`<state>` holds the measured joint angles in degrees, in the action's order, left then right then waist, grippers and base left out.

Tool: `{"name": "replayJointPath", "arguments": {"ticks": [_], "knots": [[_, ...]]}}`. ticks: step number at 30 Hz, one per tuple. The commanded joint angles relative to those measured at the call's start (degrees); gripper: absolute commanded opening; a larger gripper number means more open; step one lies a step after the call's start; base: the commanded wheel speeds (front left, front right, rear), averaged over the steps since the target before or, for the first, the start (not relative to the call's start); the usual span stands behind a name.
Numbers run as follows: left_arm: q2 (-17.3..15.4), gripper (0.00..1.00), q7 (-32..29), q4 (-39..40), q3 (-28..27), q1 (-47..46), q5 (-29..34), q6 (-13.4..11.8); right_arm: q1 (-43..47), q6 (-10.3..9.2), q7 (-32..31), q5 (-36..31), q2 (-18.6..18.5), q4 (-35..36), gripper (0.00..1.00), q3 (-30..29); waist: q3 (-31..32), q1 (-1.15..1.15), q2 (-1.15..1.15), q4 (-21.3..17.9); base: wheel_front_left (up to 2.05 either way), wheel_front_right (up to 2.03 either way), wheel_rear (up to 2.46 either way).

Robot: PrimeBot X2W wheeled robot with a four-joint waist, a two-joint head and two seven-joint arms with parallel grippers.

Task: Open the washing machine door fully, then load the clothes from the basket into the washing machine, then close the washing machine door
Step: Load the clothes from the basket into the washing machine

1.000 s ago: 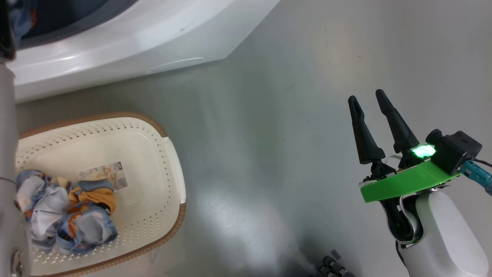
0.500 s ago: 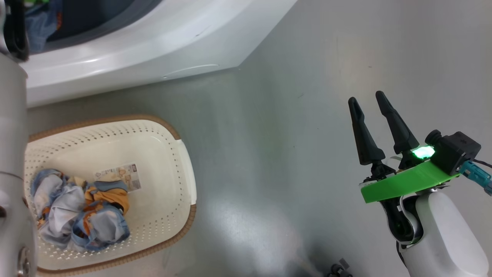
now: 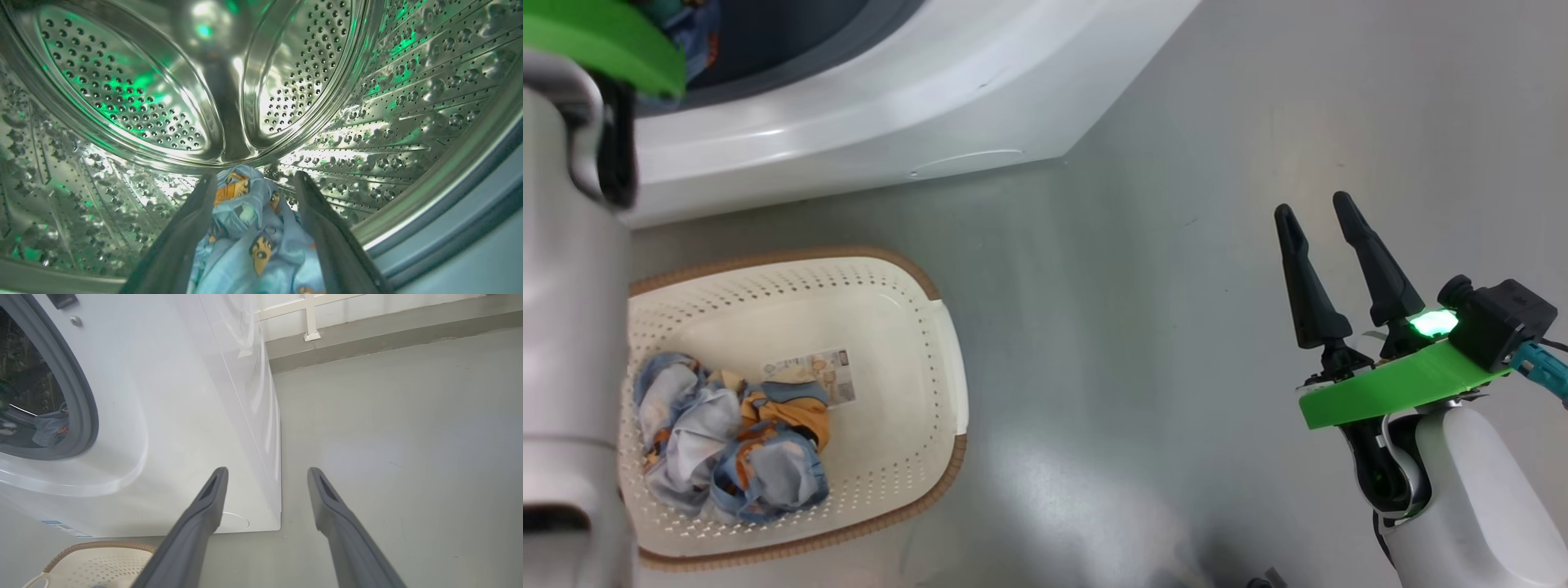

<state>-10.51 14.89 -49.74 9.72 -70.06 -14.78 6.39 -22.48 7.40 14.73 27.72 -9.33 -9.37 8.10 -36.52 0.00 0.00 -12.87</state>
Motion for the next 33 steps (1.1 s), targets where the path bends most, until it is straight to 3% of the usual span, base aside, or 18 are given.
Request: {"name": "replayJointPath", "arguments": {"ticks": [1, 9, 22, 33], "knots": [[-2.0, 1.0, 0.1, 3.4, -0.4, 2.7, -0.1, 0.5, 1.8, 0.09, 0.3, -0.6, -0.6, 1.4, 1.0, 0.4, 0.2, 0.0, 0.0, 0.5, 0.0, 0.0, 0.0], [-2.8, 1.0, 0.1, 17.1, -1.7, 15.5, -0.7, 0.6, 2.1, 0.09, 0.3, -0.5, -0.8, 1.7, 1.0, -0.2, 0.5, 0.0, 0.0, 1.5, 0.0, 0.0, 0.0], [-3.5, 1.0, 0.1, 42.6, -5.8, 39.3, -1.3, -2.1, 2.2, 0.09, 0.3, -0.6, -1.3, 2.4, 1.0, -0.7, 1.1, 0.0, 0.0, 2.5, 0.0, 0.0, 0.0], [-1.4, 1.0, 0.1, 52.0, -7.7, 51.5, -1.3, -3.2, 2.5, 0.09, 0.3, -1.0, -1.5, 3.1, 1.0, -1.0, 1.3, 0.0, 0.0, 3.0, 0.0, 0.0, 0.0]]}}
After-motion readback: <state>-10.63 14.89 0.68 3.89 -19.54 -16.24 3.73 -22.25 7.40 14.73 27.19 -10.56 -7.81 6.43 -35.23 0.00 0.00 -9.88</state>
